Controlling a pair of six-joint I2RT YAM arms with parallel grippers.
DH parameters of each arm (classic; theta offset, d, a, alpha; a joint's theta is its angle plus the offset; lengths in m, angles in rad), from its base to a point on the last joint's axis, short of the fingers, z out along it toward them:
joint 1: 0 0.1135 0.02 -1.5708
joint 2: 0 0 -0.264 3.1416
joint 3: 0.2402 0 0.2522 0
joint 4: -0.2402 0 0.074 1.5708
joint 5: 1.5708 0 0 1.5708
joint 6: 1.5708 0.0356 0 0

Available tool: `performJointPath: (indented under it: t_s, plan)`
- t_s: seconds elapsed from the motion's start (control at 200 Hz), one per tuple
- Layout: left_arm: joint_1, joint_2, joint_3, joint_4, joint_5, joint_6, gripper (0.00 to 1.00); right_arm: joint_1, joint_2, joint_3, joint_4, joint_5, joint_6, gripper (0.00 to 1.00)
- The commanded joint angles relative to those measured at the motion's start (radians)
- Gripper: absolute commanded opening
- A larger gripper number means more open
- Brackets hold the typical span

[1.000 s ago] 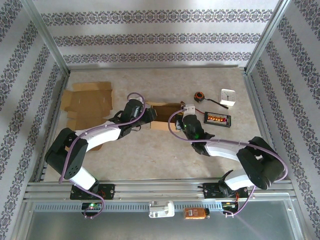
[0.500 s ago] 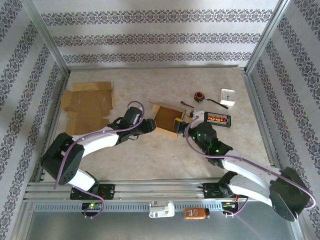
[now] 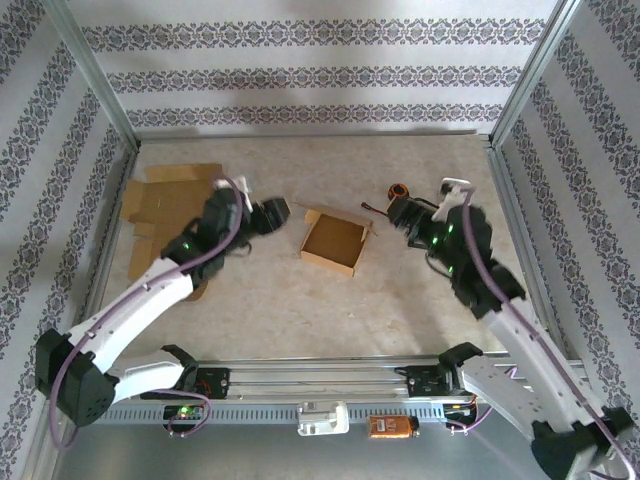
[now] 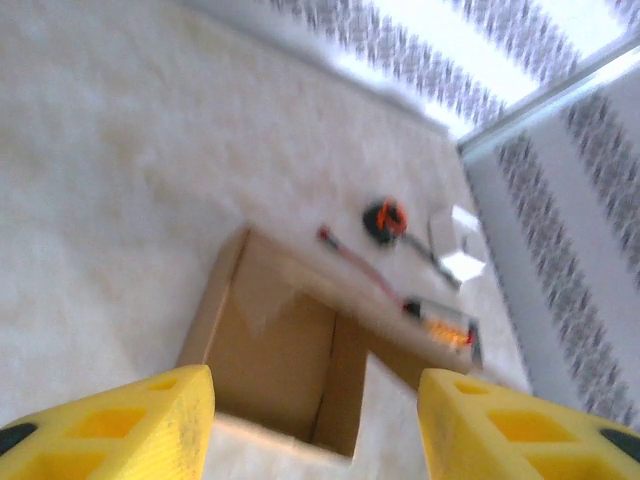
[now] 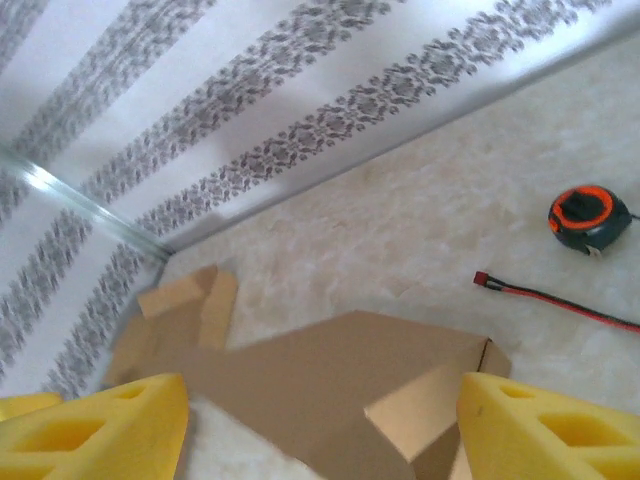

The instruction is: Fold the paper box

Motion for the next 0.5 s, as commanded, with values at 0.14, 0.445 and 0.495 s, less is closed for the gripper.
performJointPath:
  t_s: [0.14,0.445,0.495]
  plan:
    - [0.216,0.414,0.466,-0.346,0.474,0.106,0.54,-0.138,0.267,0.125,-0.18,-0.353,0.34,0.66]
    - [0.191,0.796,0.78,-0.489,0.652,0.246,0.65,-0.119,0.504,0.082,-0.041,-0.433,0.442,0.63]
    - [0.185,0.832,0.792,-0.495,0.665,0.254,0.68,-0.11,0.535,0.08,-0.018,-0.446,0.455,0.63]
